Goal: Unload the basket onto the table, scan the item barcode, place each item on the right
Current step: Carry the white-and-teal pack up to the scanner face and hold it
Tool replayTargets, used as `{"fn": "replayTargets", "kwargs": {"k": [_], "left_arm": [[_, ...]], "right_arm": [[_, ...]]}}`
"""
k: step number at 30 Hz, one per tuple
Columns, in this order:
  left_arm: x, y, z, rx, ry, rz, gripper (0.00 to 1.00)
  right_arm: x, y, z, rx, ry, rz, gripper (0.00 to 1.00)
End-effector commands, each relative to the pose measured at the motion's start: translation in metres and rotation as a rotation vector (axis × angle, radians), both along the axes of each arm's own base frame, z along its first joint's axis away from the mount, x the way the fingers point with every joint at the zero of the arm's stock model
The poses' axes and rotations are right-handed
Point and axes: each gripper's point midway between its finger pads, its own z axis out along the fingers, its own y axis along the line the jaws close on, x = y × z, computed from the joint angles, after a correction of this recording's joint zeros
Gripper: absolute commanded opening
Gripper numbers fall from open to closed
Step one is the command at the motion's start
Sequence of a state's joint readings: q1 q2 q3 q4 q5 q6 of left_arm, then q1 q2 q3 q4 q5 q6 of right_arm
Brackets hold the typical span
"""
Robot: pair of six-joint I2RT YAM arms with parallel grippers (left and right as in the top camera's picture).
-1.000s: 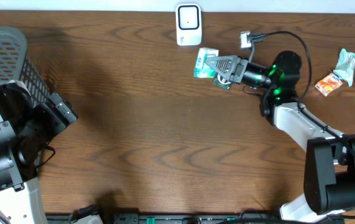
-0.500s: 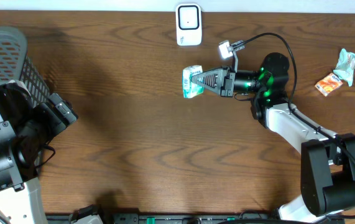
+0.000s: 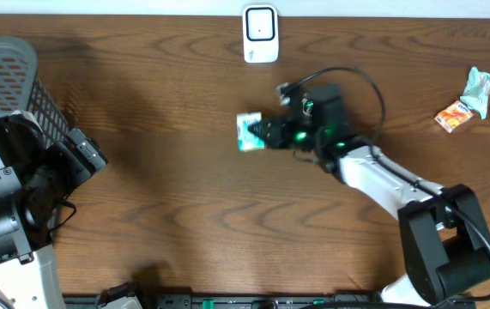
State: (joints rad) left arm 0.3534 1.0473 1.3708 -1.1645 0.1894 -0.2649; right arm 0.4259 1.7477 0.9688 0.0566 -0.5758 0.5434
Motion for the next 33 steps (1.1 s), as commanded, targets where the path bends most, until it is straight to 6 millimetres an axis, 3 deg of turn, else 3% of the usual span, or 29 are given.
{"fn": "replayTargets", "kwargs": {"k": [1, 4, 5, 8, 11, 16, 23, 27, 33], "left_arm": [[0.000, 0.000, 0.005, -0.003, -0.015, 0.001, 0.98], [0.000, 0.000, 0.005, -0.003, -0.015, 0.001, 0.98], [0.000, 0.000, 0.005, -0.003, -0.015, 0.001, 0.98], [0.000, 0.000, 0.005, -0.003, -0.015, 0.001, 0.98], [0.000, 0.000, 0.005, -0.003, -0.015, 0.001, 0.98], [0.000, 0.000, 0.005, -0.003, -0.015, 0.001, 0.98], [0.000, 0.000, 0.005, -0.003, -0.015, 0.001, 0.98], [0.000, 0.000, 0.005, -0.003, -0.015, 0.001, 0.98], [0.000, 0.000, 0.005, -0.003, -0.015, 0.001, 0.98]], "right_arm": [[0.049, -0.035, 0.016, -0.486, -0.316, -0.090, 0.01], [0.065, -0.062, 0.039, -0.757, -0.414, -0.131, 0.01], [0.078, -0.072, 0.059, -0.874, -0.498, -0.142, 0.01], [0.101, -0.075, 0.084, -0.951, -0.613, -0.130, 0.01], [0.131, -0.071, 0.094, -0.980, -0.677, -0.124, 0.01], [0.199, -0.052, 0.095, -1.033, -0.737, -0.118, 0.01], [0.266, -0.031, 0.090, -1.186, -0.843, -0.062, 0.01], [0.281, -0.034, 0.076, -1.305, -0.882, -0.016, 0.01], [0.282, -0.030, 0.062, -1.218, -0.856, -0.002, 0.01]]}}
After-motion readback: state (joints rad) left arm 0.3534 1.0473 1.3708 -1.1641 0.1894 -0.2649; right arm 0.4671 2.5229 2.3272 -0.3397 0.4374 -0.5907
